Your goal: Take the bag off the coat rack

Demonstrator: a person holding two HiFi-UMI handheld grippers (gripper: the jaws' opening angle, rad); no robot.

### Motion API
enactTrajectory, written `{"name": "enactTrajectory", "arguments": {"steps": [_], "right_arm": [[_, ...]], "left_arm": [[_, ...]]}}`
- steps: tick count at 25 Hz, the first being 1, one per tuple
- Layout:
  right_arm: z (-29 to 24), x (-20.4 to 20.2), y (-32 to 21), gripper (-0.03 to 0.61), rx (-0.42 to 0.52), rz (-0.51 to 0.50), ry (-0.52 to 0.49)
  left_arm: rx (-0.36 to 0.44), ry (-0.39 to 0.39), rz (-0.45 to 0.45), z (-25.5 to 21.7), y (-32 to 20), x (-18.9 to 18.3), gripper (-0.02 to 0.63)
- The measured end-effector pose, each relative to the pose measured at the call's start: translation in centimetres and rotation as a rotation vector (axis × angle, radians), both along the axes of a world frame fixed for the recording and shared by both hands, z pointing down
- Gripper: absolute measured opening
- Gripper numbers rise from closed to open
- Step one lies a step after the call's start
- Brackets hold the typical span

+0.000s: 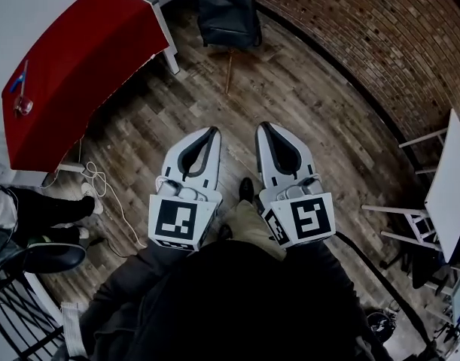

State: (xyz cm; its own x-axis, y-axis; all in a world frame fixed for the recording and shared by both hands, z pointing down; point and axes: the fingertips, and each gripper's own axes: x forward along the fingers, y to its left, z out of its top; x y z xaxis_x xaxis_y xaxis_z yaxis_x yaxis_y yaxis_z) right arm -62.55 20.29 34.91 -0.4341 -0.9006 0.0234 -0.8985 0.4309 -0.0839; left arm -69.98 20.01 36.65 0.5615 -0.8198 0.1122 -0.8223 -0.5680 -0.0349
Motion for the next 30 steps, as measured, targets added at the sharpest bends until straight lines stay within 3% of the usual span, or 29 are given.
{"name": "enactTrajectory", "arguments": {"steps": [14, 23, 30], "right_arm": [[0.4, 3.2, -13.9, 0.009, -0.011, -0.101, -0.028], [1.5, 0.6, -21.0, 0.009, -0.042, -0.134, 0.014], [2.2, -2.6, -29.5, 0.009, -0.034, -0.087, 0.013]], "left_arm": [[-0.01, -0.028, -0.102, -0.4, -13.5, 3.3, 0.011], [-0.055, 0.044, -0.162, 0.7, -20.6, 0.3, 0.009], [-0.045, 0.053, -0.112, 1.2, -29.1, -2.7, 0.009]]}}
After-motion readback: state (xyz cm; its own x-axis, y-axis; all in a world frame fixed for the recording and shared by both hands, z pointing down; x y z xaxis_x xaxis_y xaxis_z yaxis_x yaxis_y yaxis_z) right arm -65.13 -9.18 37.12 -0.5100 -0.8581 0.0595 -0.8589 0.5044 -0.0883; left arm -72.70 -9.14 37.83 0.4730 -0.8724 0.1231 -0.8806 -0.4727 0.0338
